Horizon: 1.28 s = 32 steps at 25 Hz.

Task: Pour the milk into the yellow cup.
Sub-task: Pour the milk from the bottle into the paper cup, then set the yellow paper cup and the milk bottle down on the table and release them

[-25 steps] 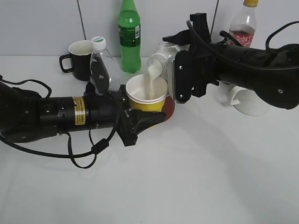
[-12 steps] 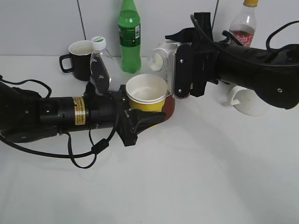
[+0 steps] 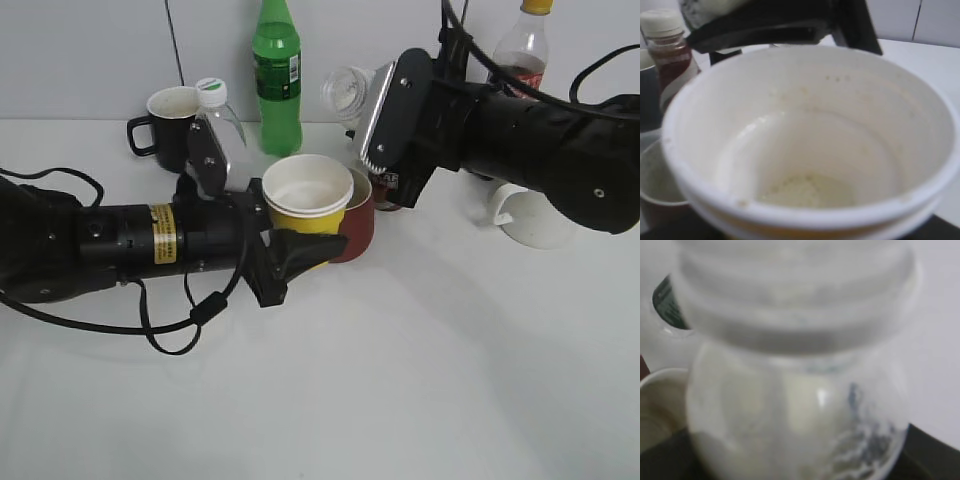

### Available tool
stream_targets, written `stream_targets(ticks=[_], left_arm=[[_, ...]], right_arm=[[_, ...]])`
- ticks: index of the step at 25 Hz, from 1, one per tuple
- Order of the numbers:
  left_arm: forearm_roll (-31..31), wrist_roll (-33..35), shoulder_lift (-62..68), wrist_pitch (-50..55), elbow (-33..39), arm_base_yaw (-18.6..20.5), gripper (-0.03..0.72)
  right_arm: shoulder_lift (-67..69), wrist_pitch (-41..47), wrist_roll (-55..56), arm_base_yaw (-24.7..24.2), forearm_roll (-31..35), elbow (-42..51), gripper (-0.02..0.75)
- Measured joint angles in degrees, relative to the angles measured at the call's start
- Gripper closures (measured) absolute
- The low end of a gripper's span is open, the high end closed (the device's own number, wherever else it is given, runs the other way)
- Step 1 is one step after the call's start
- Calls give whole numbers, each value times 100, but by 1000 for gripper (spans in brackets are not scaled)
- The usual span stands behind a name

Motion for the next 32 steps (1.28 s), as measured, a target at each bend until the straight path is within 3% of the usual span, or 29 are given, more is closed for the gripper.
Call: stream_targets(ticks=[8,13,18,24,32], left_arm=[[12,0,0,0,0,600,253],[17,0,0,5,0,841,253],[11,0,0,30,107,1030,253],[-140,0,0,192,300,1249,253],[-473,156,221,325,300,1254,258]], right_arm=[[0,-19,2788,-291,118,11,294],[0,-650,3960,-661,117,446,294],[0,-1096,4344,-988,129,1028,294],[224,-1460,4397,-999,118,1413,295],[899,-2048,4426,-999,207,1432,295]])
